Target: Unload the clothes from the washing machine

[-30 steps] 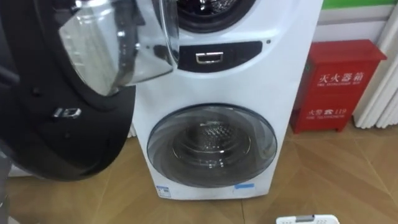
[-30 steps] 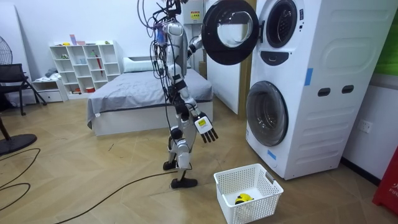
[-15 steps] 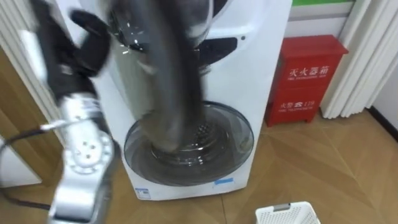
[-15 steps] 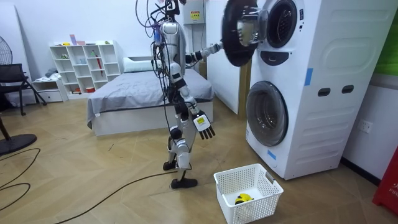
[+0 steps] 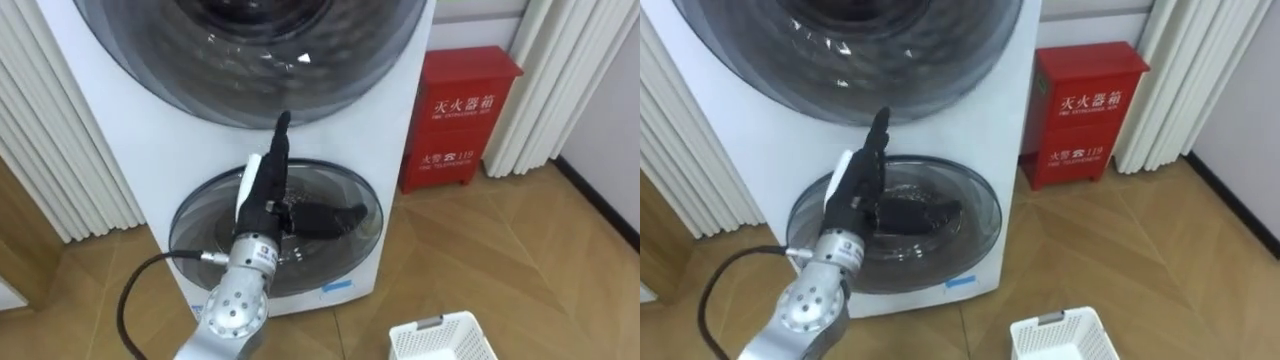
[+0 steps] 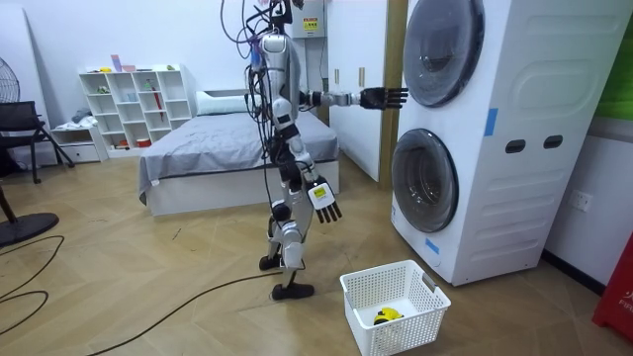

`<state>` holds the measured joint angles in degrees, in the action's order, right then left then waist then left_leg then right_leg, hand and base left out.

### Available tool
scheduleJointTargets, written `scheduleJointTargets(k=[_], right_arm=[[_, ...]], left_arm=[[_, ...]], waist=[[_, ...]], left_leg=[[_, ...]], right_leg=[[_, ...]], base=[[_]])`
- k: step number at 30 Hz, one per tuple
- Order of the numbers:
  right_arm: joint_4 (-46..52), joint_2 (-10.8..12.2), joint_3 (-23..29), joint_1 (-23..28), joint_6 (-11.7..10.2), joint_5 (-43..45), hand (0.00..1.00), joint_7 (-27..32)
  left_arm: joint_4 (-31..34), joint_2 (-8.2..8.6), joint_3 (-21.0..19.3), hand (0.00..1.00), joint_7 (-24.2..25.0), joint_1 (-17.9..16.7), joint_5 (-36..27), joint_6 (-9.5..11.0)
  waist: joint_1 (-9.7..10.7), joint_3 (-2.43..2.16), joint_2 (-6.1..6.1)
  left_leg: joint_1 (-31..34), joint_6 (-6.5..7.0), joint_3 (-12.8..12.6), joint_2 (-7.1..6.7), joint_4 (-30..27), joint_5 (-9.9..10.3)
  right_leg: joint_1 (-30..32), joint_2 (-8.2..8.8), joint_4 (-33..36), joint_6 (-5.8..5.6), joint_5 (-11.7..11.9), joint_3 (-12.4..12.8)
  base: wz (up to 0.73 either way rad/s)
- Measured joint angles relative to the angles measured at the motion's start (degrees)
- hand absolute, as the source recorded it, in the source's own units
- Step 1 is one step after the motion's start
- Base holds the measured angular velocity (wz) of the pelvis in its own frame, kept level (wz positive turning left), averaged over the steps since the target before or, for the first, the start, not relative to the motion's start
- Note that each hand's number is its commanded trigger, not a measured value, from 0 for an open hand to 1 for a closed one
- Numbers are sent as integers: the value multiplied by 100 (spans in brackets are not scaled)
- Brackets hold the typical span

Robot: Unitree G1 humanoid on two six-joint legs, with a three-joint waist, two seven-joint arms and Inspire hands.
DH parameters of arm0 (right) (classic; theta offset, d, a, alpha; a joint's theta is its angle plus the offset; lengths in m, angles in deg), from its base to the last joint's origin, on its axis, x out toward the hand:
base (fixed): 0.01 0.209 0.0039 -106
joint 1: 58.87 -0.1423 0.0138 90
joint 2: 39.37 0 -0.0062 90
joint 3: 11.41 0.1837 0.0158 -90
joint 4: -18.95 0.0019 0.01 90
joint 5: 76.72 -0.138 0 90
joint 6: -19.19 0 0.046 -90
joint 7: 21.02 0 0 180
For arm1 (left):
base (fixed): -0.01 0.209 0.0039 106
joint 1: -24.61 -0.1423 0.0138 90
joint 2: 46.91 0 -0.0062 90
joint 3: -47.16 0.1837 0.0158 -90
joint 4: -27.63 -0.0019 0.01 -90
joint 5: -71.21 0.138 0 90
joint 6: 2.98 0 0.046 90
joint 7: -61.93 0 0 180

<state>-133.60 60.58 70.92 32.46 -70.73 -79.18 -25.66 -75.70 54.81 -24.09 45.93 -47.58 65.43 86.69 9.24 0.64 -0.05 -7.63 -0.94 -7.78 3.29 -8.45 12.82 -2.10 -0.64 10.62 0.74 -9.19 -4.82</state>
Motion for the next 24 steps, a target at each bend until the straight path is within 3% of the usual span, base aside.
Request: scheduleJointTargets(k=[4, 5, 9, 12, 14, 16, 18, 19, 21, 24], right_arm=[[14, -10, -1, 20, -8, 5, 0, 22], [47, -22, -1, 43, -17, 5, 0, 18], [52, -122, 9, 216, -107, -65, 0, -9], [151, -152, 15, 424, -254, -299, 0, -27], [97, -172, 7, 461, -308, -413, 0, -27], [22, -171, 12, 470, -361, -547, 0, -38], [16, -172, 99, 567, -413, -776, 0, -73], [3, -172, 128, 587, -414, -863, 0, -96], [-179, -177, 188, 664, -415, -1248, 0, -151], [-418, -172, 278, 663, -403, -1389, 0, -187]], left_arm=[[-451, -155, -23, 0, 16, -399, 191, 132], [-645, -251, -29, 0, 37, -603, 451, 133], [-1275, -572, -86, 0, 53, -1552, 1218, 205], [-2039, -779, -165, 0, 51, -2256, 1409, 306], [-2721, -778, -315, 0, 40, -2497, 1558, 443], [-3223, -806, -538, 0, 33, -2785, 1582, 475], [-3907, -820, -1142, 0, -163, -3129, 1678, 644], [-4080, -838, -1257, 0, -243, -3198, 1672, 651], [-4720, -901, -1430, 0, -443, -3426, 1685, 625], [-5301, -774, -1740, 0, -426, -3514, 1790, 377]], waist=[[-35, -41, -22], [-49, -60, -35], [-203, -60, -68], [-316, -52, -77], [-471, -49, -80], [-494, -49, -91], [-565, -41, -92], [-609, -32, -87], [-699, -21, -74], [-822, -16, -63]], left_leg=[[-119, 0, 6, 12, 22, 0], [-128, 0, 10, 15, 22, 0], [-164, -1, 8, 13, 39, 0], [-199, -1, 15, 23, 39, 0], [-203, -1, 20, 21, 40, 1], [-215, -2, 47, 11, 82, 2], [-257, -2, 49, 18, 103, 2], [-275, -2, 49, 19, 108, 2], [-308, -2, 42, 19, 106, 2], [-307, -4, 30, 7, 107, 3]], right_leg=[[-92, -24, -8, 0, 0, 9], [-97, -28, -15, 0, 0, 6], [-157, -37, -105, 2, 1, 7], [-209, -50, -122, 2, 1, -8], [-217, -46, -148, 2, 1, -50], [-282, -38, -248, 2, 1, -160], [-324, -44, -294, 2, 1, -179], [-340, -44, -298, 2, 1, -178], [-399, -42, -302, 2, 1, -180], [-412, -30, -300, 2, 1, -164]], base=[[-7], [-10], [-4], [0], [-2], [14], [13], [-5], [0], [6]])
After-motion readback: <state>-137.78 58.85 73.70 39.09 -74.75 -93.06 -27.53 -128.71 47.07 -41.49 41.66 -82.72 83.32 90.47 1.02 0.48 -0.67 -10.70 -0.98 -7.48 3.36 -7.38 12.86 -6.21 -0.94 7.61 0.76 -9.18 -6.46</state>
